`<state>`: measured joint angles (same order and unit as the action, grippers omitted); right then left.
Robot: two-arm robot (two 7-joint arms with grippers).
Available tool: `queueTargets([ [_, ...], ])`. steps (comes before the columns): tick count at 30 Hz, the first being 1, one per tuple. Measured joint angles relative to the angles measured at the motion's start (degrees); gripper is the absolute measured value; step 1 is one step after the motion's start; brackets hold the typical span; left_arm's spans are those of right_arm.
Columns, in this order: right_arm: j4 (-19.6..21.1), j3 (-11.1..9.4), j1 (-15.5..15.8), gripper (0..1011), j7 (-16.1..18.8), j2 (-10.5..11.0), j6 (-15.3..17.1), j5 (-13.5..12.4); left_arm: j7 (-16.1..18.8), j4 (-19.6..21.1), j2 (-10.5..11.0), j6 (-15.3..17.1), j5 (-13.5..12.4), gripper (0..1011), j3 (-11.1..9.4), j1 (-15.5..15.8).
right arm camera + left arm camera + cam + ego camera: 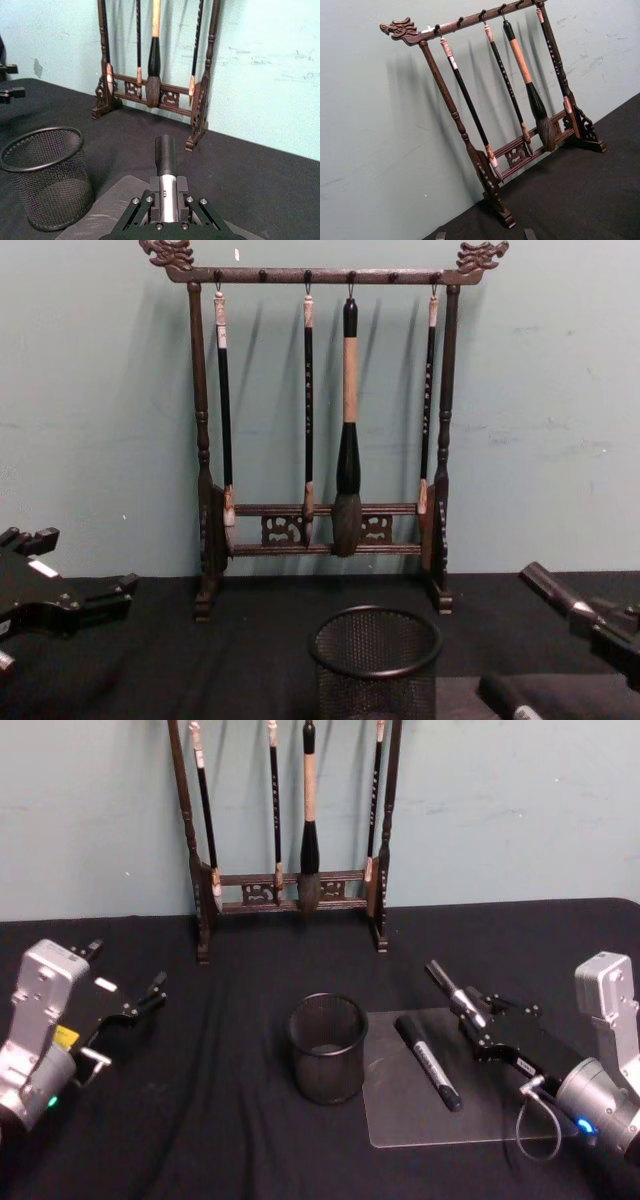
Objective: Pick up the water-based marker from the table and place it into the pen holder.
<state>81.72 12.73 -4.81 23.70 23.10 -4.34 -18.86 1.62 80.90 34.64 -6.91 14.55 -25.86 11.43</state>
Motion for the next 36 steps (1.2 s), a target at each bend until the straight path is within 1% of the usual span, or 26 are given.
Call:
queueTargets([
  [5, 0.39, 0.14, 0.34, 199, 0.92, 0.23, -1.49, -0.53, 0.0, 0.0, 0.0, 0.0, 0.0, 1009, 0.0, 0.0],
  [7, 0.63, 0.39, 0.53, 199, 1.37, 0.36, -2.72, -0.56, 0.0, 0.0, 0.0, 0.0, 0.0, 1009, 0.0, 0.0],
  [13, 1.63, 0.86, 0.78, 199, 2.1, 0.62, -4.5, -0.55, 0.0, 0.0, 0.0, 0.0, 0.0, 1009, 0.0, 0.0],
  [23, 2.9, 1.73, 0.18, 199, 2.41, 0.82, -4.4, -0.57, 0.0, 0.0, 0.0, 0.0, 0.0, 1009, 0.0, 0.0],
  [27, 3.09, 2.22, -0.63, 199, 2.45, 0.65, -4.1, -0.53, 0.0, 0.0, 0.0, 0.0, 0.0, 1009, 0.0, 0.0],
  [36, 2.93, 3.76, -3.14, 199, 2.41, -0.53, -4.06, -0.05, 0.0, 0.0, 0.0, 0.0, 0.0, 1009, 0.0, 0.0],
])
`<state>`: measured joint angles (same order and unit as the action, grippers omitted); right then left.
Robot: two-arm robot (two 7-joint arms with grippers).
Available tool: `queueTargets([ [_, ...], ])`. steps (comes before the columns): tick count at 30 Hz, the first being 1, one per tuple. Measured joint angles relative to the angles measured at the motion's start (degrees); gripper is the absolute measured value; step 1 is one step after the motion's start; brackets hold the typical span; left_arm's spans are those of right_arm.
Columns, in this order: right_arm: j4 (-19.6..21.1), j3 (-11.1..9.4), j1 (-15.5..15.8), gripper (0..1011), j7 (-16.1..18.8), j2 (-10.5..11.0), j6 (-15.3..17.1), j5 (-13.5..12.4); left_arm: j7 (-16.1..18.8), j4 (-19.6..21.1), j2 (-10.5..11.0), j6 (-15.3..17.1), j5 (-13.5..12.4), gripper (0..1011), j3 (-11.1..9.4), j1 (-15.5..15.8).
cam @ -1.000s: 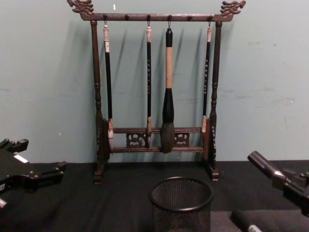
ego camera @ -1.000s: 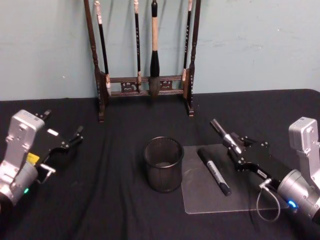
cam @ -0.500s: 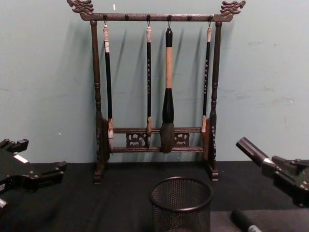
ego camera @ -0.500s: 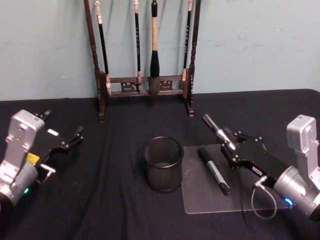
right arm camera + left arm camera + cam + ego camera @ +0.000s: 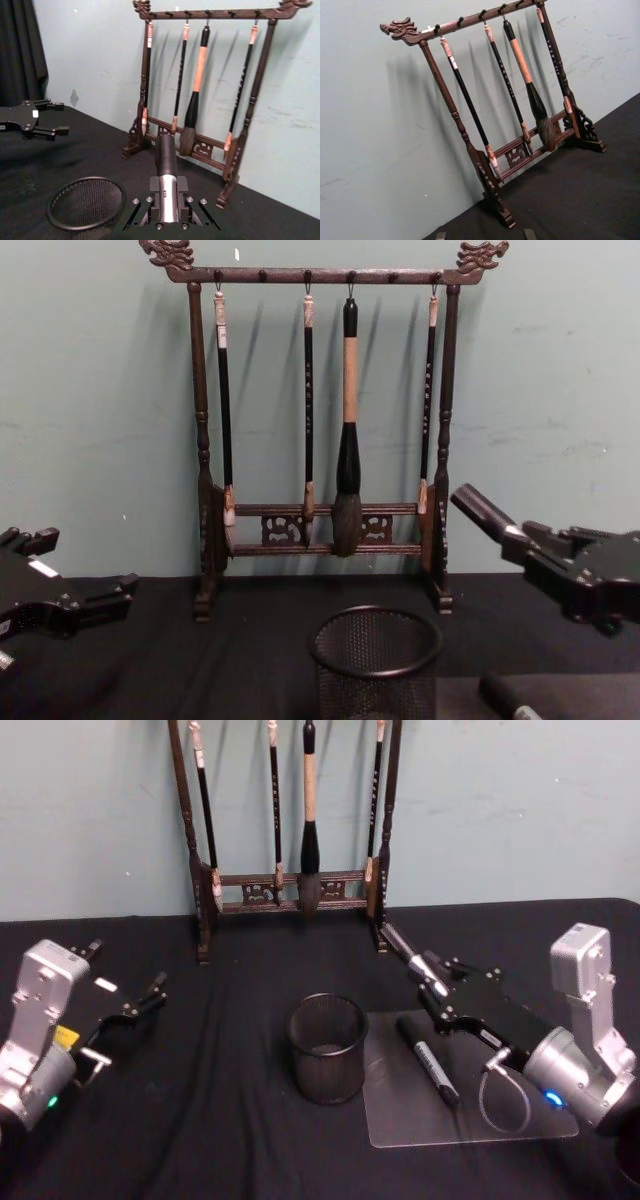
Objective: Pick up the water-based marker from the table and place it into the pen holder.
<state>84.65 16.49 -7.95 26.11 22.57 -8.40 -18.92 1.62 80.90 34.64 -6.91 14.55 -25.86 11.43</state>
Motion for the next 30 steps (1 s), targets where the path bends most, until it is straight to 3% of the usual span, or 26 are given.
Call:
queueTargets([
  [30, -2.76, 7.02, -6.27, 199, -0.95, -4.13, 2.53, 5.57, 0.0, 0.0, 0.0, 0.0, 0.0, 1009, 0.0, 0.0],
])
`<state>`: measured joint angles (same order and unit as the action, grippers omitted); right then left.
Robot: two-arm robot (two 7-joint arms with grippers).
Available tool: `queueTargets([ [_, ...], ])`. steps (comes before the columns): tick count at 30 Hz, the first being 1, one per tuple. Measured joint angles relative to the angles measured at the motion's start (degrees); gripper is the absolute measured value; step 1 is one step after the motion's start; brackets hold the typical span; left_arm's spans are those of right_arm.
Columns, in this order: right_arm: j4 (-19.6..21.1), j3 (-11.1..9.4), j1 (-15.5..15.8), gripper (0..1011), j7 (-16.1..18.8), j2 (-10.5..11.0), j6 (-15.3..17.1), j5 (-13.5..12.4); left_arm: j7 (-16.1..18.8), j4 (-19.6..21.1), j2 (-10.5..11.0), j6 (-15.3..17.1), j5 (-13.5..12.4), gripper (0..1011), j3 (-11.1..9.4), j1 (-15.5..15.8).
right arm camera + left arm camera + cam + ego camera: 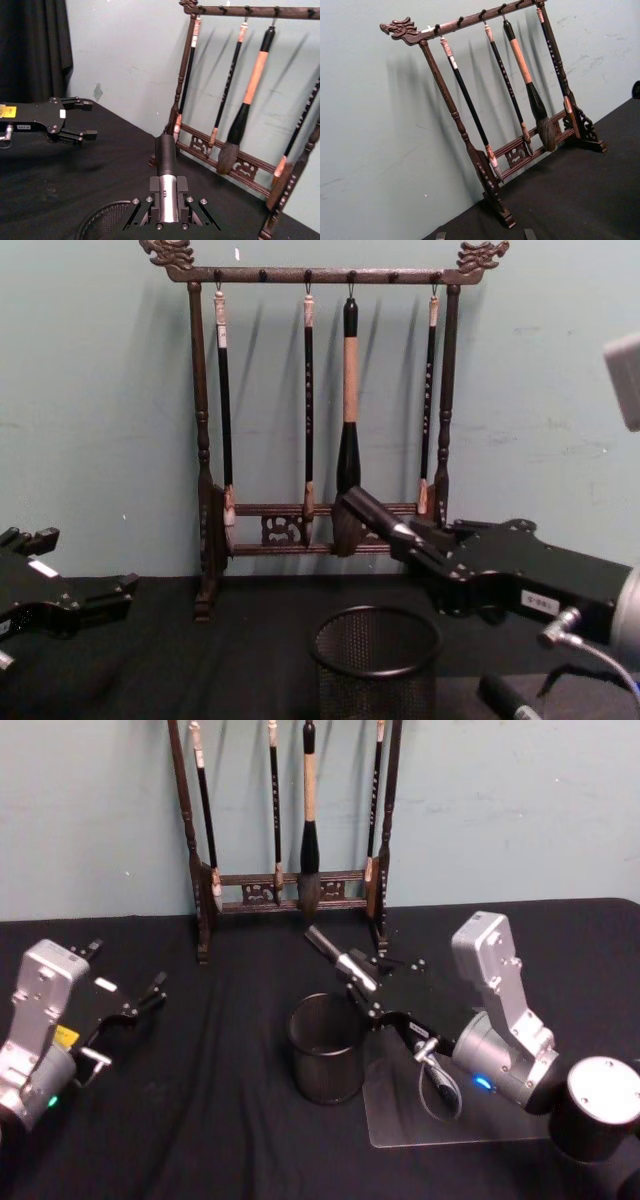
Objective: Pick up the water-based marker from the table and place it into the pen holder.
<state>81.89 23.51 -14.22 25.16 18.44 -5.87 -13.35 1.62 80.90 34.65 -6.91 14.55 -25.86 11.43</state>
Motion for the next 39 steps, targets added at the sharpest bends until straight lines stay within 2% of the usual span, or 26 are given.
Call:
queueTargets([
  [16, -3.47, 2.63, -3.58, 199, 0.75, -2.53, 0.08, 1.26, 0.0, 0.0, 0.0, 0.0, 0.0, 1009, 0.0, 0.0],
  [39, -9.11, 4.65, -7.54, 199, 1.04, -5.4, -0.57, 2.93, 0.0, 0.0, 0.0, 0.0, 0.0, 1009, 0.0, 0.0],
])
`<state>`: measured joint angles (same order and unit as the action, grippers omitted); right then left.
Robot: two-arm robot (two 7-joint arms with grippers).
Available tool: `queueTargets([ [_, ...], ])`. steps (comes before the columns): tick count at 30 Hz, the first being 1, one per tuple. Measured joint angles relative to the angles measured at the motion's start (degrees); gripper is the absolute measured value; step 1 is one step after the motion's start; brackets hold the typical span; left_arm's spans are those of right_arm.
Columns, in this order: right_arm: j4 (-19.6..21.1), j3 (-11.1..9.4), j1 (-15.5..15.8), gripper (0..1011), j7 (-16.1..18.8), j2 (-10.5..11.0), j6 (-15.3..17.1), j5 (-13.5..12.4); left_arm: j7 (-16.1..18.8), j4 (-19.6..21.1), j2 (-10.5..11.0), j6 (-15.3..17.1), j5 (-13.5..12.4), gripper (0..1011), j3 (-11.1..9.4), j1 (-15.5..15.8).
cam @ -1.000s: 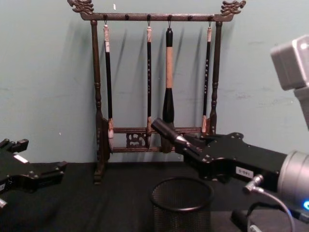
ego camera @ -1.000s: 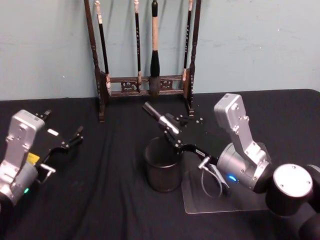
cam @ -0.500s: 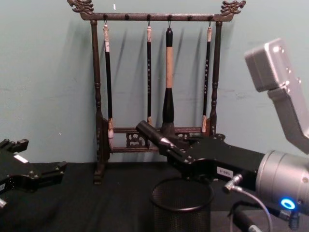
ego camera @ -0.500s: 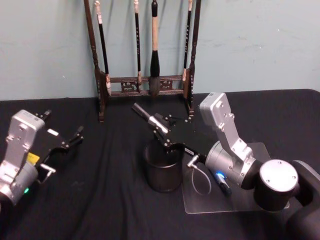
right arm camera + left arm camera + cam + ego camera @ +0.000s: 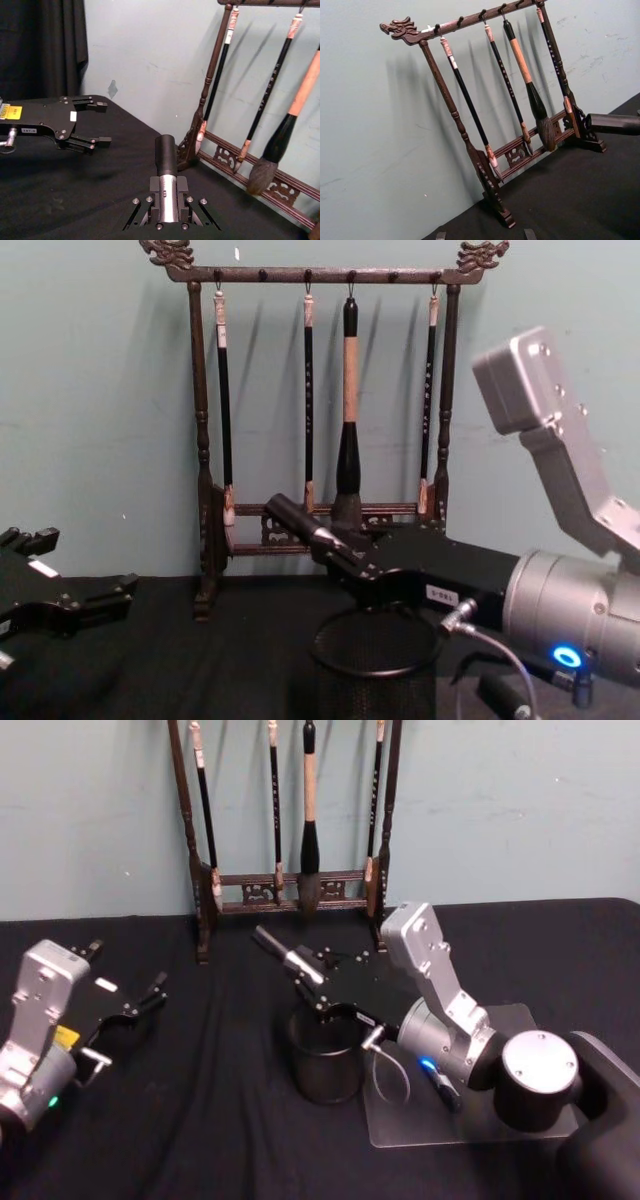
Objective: Pick up the water-based marker from the table and place it into the pen holder.
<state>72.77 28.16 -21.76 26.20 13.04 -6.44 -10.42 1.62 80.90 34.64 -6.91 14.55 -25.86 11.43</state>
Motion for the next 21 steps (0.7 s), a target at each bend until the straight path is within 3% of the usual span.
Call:
queueTargets([
  [13, -0.16, 0.06, -0.16, 223, 0.28, -0.03, -0.02, -0.02, 0.0, 0.0, 0.0, 0.0, 0.0, 1009, 0.0, 0.0],
  [21, -0.04, 0.01, -0.06, 473, 0.21, 0.01, -0.01, -0.05, 0.0, 0.0, 0.0, 0.0, 0.0, 1009, 0.0, 0.0],
])
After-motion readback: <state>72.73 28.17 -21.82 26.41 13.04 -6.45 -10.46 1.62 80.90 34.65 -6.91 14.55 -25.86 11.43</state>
